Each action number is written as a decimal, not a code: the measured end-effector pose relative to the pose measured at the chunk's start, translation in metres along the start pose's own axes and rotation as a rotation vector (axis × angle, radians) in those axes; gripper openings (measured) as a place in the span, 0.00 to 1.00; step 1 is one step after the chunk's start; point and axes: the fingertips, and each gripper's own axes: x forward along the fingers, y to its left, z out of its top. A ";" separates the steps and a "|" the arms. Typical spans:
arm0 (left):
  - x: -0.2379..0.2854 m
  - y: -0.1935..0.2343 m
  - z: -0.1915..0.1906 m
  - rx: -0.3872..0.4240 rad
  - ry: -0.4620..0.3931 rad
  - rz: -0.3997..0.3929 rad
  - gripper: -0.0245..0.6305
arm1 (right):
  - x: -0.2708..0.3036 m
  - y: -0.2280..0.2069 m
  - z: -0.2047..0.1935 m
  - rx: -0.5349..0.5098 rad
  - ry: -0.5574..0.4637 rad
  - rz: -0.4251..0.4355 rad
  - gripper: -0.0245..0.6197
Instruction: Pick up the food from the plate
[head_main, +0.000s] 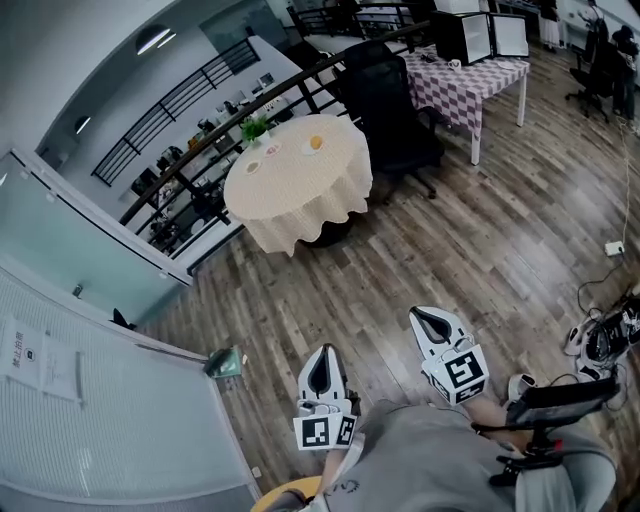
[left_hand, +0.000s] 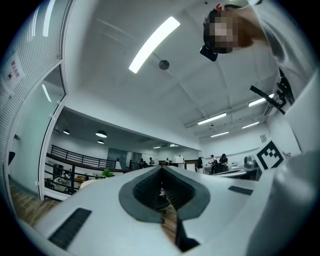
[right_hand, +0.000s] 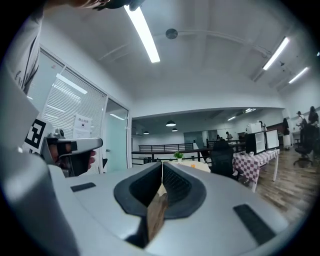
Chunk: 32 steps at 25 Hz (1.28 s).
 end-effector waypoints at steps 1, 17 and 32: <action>0.003 -0.004 -0.001 0.002 0.003 0.002 0.05 | 0.002 -0.003 -0.001 -0.007 -0.005 0.011 0.06; 0.061 0.026 -0.002 -0.020 -0.003 0.040 0.05 | 0.077 -0.021 0.008 -0.088 -0.029 0.070 0.06; 0.139 0.146 -0.019 -0.050 -0.008 0.037 0.05 | 0.199 -0.029 -0.004 -0.053 0.035 0.029 0.06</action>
